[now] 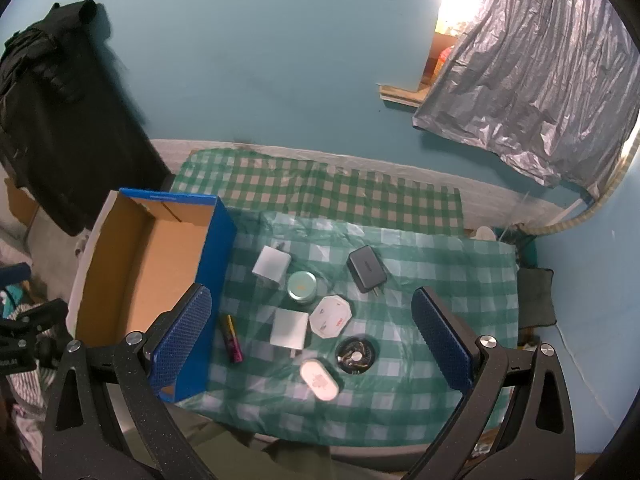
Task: Organize rigid objects
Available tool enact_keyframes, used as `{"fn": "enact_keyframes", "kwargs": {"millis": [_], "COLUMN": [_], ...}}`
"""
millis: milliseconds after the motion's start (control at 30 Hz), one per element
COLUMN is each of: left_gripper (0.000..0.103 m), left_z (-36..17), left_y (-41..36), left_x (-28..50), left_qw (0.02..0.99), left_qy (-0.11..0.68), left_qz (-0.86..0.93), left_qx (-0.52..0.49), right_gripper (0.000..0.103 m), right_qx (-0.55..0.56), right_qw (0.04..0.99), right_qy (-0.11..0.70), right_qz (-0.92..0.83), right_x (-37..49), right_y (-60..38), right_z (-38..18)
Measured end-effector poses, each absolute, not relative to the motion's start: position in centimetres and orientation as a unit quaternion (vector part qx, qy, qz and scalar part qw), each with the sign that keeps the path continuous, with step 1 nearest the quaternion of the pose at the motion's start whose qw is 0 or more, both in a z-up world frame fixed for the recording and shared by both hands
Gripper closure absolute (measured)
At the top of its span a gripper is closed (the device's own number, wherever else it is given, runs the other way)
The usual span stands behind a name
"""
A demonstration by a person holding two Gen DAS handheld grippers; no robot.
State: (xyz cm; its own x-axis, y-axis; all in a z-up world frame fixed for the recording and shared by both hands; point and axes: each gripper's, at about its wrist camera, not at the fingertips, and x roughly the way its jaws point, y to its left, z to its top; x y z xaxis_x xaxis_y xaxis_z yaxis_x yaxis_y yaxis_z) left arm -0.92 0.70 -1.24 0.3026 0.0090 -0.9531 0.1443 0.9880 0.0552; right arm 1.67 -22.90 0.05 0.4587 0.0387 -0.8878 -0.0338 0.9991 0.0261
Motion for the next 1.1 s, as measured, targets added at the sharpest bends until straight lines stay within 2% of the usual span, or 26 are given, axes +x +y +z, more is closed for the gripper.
{"fn": "enact_keyframes", "kwargs": {"millis": [533,1100], "left_gripper": [0.015,0.015], "left_z": [-2.0,-6.9], "left_y": [3.5,10.3], "left_x": [-0.7,1.5], "left_qw": [0.795,0.770], "left_qy": [0.604,0.636], "left_qz": [-0.029,0.017], "left_qx": [0.053,0.048], "right_gripper": [0.002,0.002], "right_qx": [0.002,0.017], "right_qw": [0.844,0.818], "right_qy": [0.535,0.574], "right_qz": [0.033,0.045], "right_x": [1.4,3.2], "right_y": [-21.6,-24.0], "right_z": [-0.8,-5.1]}}
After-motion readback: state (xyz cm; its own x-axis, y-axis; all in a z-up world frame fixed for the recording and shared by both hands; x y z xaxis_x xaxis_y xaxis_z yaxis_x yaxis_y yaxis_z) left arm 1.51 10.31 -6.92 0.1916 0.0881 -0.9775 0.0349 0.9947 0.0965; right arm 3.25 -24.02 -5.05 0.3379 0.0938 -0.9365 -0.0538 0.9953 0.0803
